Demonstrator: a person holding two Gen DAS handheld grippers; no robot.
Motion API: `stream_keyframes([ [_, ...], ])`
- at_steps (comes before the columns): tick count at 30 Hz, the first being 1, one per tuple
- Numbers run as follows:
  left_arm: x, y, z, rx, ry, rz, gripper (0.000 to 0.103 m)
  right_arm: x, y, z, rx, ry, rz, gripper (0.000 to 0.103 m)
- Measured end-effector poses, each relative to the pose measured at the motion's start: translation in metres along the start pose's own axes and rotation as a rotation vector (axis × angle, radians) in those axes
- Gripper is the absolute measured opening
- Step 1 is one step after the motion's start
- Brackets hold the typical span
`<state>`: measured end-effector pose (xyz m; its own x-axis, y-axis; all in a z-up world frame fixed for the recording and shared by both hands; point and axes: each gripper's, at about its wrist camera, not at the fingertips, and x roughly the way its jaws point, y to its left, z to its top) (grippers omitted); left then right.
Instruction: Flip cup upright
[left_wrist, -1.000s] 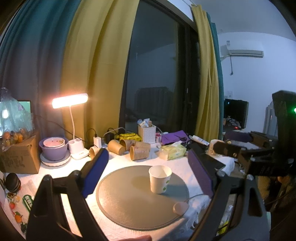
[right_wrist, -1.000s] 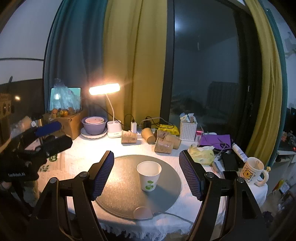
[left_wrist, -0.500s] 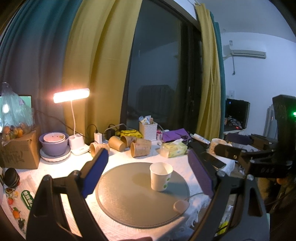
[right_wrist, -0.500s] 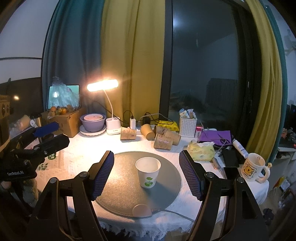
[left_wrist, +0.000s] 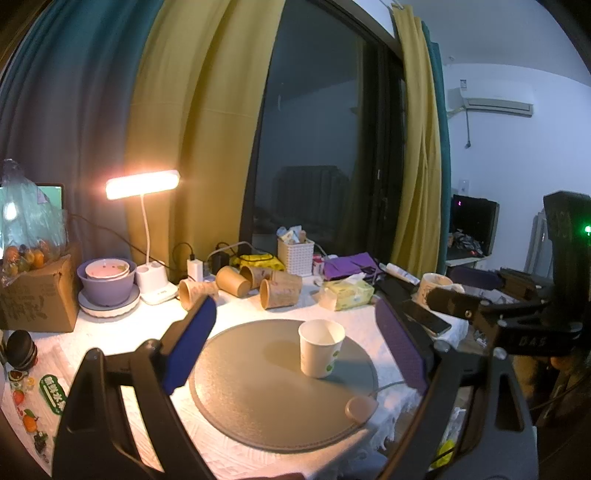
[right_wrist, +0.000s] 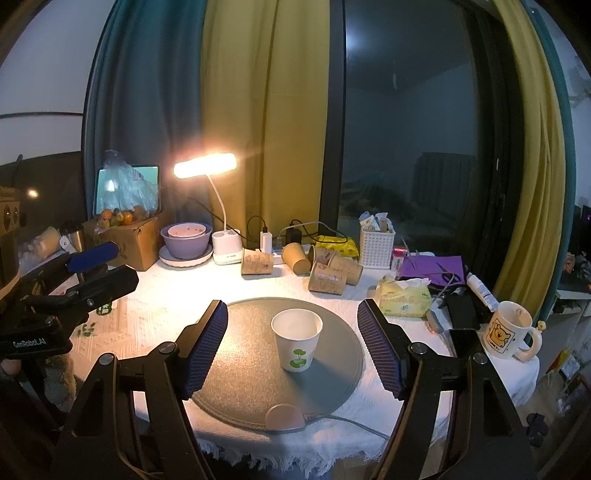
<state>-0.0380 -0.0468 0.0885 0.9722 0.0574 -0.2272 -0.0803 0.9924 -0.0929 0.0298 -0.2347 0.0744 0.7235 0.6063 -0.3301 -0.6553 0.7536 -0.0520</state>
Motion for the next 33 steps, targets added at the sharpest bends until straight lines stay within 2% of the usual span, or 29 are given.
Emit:
stream_keyframes([
  [33,-0.001,-0.006,-0.004,-0.011,0.002,0.006,0.089,0.003,-0.001,-0.007,0.011,0.016,0.004,0.076],
])
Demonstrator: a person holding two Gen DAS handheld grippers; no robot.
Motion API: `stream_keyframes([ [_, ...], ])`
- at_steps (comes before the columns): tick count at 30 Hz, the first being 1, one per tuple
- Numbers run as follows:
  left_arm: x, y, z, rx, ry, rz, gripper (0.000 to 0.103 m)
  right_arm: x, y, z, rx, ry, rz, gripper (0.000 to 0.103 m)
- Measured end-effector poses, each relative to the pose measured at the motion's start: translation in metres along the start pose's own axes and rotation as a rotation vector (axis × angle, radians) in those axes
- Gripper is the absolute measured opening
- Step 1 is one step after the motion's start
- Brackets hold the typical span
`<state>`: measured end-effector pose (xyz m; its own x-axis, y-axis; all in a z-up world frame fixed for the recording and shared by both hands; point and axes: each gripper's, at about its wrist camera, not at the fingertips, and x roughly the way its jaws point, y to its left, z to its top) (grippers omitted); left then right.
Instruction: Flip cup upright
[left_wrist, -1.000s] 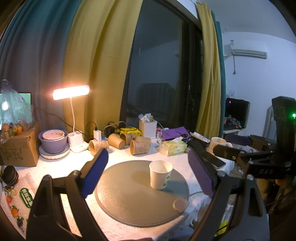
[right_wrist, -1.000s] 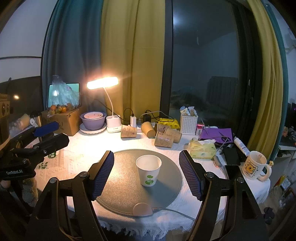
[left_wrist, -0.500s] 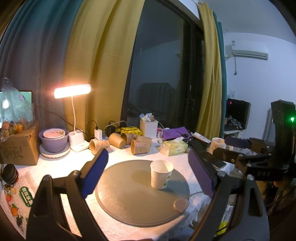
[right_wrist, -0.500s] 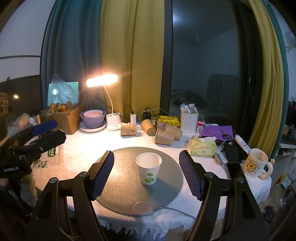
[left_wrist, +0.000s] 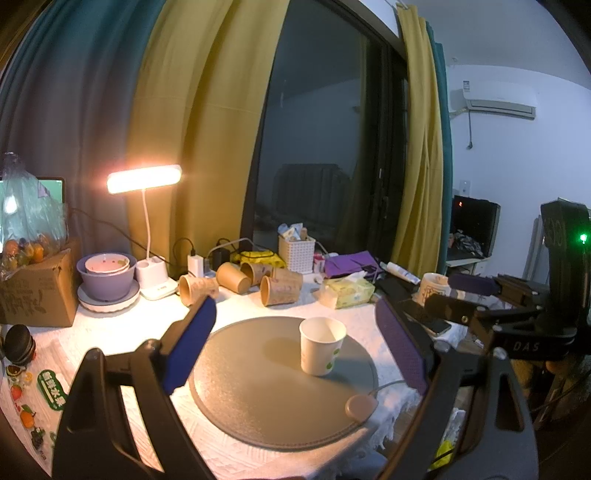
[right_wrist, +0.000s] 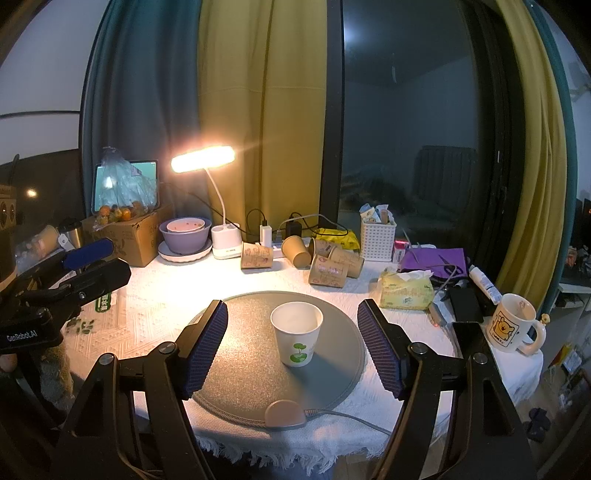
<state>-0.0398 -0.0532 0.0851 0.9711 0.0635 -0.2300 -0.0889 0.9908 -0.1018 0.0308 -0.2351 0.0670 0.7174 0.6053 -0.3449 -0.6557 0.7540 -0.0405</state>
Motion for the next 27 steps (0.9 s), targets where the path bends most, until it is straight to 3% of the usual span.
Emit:
stream_keyframes([
  [27,0.0,-0.0004,0.0003,-0.004,0.002,0.001,0.089,0.0016,0.0001,0.0005,0.001,0.004,-0.001,0.076],
])
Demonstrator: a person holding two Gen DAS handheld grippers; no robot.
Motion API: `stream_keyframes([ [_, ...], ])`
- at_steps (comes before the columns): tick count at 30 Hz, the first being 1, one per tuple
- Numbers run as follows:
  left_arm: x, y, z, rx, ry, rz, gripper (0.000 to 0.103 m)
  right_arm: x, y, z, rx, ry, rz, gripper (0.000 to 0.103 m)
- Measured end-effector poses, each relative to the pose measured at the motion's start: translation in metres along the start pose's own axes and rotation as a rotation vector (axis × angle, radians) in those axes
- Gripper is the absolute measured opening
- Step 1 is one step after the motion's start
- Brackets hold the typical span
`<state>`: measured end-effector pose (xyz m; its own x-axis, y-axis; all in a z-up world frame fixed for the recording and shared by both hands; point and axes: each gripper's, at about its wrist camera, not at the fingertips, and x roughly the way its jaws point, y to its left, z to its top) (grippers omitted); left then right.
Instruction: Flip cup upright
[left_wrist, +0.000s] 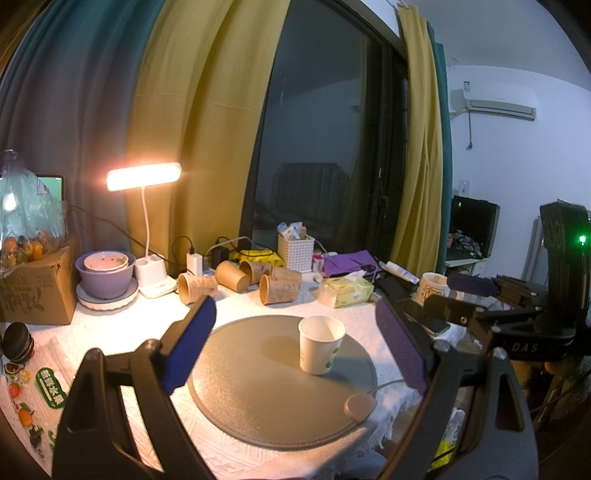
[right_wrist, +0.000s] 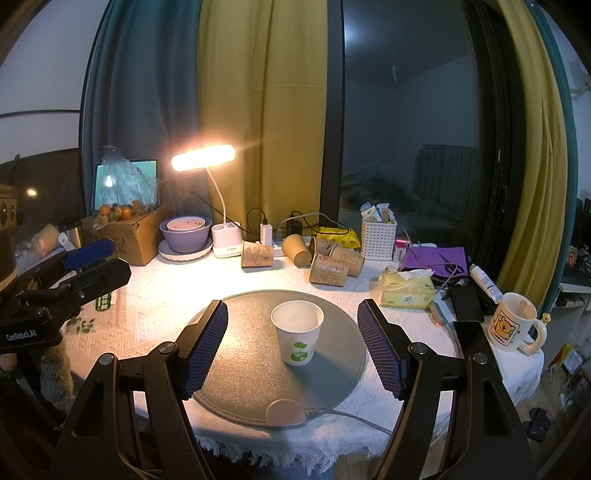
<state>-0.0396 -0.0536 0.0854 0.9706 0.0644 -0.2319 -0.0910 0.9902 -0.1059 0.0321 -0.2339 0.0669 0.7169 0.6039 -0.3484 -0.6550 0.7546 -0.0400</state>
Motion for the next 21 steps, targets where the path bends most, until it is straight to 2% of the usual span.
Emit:
stream_keyframes([
  [21,0.0013,0.0014,0.0014,-0.003,0.001,0.001,0.089,0.0006,-0.0003,0.0006,0.001,0.002,0.001,0.076],
])
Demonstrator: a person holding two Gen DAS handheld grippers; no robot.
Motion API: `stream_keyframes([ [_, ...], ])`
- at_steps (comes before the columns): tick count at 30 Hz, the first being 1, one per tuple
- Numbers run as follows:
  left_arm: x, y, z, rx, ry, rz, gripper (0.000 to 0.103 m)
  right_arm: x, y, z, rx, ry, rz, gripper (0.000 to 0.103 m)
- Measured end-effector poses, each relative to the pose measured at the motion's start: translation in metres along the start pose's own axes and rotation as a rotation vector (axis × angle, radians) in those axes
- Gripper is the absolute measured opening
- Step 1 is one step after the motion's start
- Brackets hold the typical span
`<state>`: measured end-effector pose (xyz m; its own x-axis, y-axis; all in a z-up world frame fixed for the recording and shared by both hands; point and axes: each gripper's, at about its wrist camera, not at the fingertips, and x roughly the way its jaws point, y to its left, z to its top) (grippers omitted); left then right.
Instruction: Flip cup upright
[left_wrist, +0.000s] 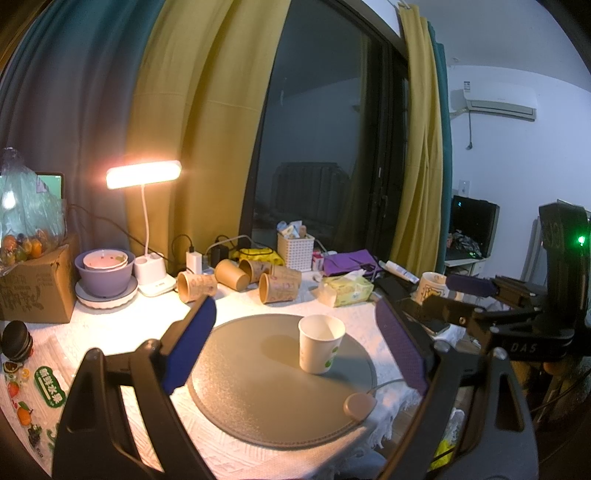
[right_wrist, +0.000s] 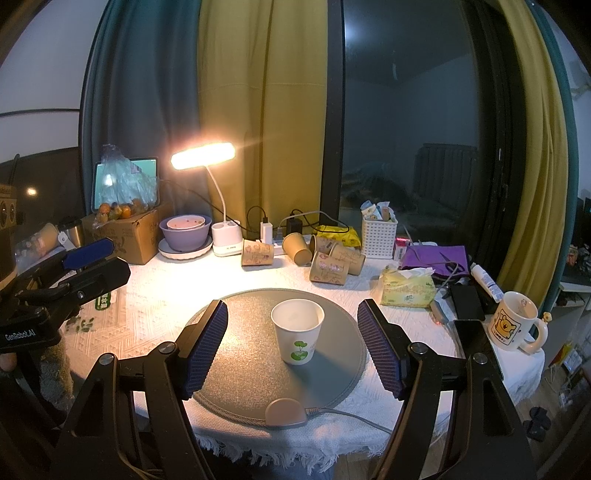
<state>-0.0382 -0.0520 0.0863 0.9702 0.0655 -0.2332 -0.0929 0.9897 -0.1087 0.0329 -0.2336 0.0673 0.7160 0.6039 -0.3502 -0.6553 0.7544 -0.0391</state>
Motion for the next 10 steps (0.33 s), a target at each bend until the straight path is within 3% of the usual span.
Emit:
stream_keyframes([
  [10,-0.004,-0.012,-0.013,-0.013,-0.007,-0.013,0.089,0.001,0.001,-0.001,0.0,0.002,0.001,0.076],
])
